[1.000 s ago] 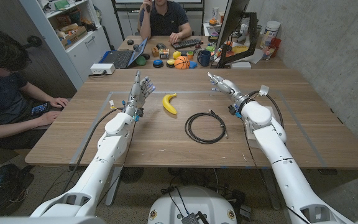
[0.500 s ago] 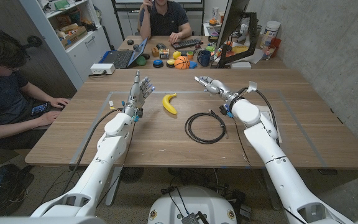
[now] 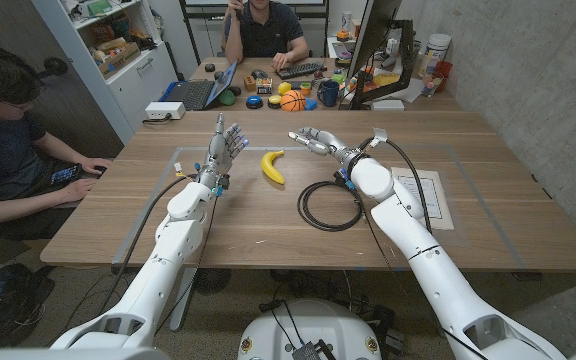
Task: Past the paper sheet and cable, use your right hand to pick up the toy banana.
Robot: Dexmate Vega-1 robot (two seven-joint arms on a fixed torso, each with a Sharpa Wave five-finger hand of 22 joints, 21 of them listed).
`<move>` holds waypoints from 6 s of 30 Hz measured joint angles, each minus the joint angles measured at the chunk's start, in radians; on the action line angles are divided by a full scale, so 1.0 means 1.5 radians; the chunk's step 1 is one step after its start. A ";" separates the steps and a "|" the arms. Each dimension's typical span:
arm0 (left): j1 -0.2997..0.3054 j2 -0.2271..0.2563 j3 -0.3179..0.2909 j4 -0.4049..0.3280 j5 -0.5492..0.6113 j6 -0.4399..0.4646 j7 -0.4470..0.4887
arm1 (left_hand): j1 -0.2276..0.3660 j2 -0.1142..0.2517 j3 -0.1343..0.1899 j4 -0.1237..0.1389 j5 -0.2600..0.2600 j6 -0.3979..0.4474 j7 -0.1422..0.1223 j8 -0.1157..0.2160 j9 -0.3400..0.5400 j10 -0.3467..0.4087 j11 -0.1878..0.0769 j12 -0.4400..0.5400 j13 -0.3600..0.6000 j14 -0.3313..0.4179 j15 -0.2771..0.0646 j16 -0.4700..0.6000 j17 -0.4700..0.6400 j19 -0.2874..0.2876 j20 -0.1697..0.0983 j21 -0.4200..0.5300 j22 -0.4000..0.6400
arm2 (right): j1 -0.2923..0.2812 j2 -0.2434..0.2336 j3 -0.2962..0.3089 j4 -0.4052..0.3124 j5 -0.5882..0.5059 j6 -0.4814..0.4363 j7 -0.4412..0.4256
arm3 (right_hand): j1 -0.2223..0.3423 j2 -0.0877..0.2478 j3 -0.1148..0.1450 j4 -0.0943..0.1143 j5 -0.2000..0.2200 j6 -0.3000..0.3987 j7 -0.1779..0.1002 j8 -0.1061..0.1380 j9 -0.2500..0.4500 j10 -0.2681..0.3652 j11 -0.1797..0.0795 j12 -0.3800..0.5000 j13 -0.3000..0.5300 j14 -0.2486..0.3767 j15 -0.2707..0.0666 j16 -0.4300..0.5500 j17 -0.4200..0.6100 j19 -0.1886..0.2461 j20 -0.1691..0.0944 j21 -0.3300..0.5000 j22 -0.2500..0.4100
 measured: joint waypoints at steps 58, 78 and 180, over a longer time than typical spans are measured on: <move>0.003 0.005 -0.008 -0.002 -0.012 -0.002 -0.017 | 0.005 0.005 -0.003 -0.003 0.000 0.000 0.000 0.000 0.000 0.002 0.002 0.000 -0.002 0.000 0.000 0.000 0.000 0.000 0.000 0.000 0.000 | 0.141 0.215 -0.214 0.280 -0.433 -0.303 -0.048 | 0.041 -0.003 0.008 -0.024 -0.014 0.088 0.007 0.018 0.009 0.070 0.001 0.013 0.003 0.087 0.005 0.005 0.000 0.070 0.016 0.019 0.006; 0.003 0.006 -0.009 -0.005 -0.016 -0.003 -0.021 | 0.005 0.005 -0.003 -0.003 0.000 0.000 0.000 0.000 0.000 0.002 0.002 0.000 -0.002 0.000 0.000 0.000 0.000 0.003 -0.003 0.000 0.000 | 0.195 0.258 -0.235 0.438 -0.502 -0.327 -0.054 | 0.049 -0.003 0.011 -0.026 -0.017 0.119 -0.002 0.027 0.012 0.075 0.001 0.013 0.001 0.089 0.003 0.005 0.000 0.080 0.016 0.021 0.010; 0.004 0.008 -0.014 -0.008 -0.024 0.001 -0.025 | 0.014 0.014 -0.005 -0.006 -0.006 0.000 0.000 0.000 0.000 0.005 0.000 0.000 -0.001 0.000 0.000 0.000 0.000 0.008 0.003 0.000 0.000 | 0.183 0.192 -0.222 0.308 -0.574 -0.255 -0.214 | 0.276 0.025 0.124 -0.070 0.013 0.406 -0.017 0.156 0.028 0.262 -0.108 0.017 0.001 0.226 -0.024 -0.016 0.003 0.149 -0.054 0.054 0.022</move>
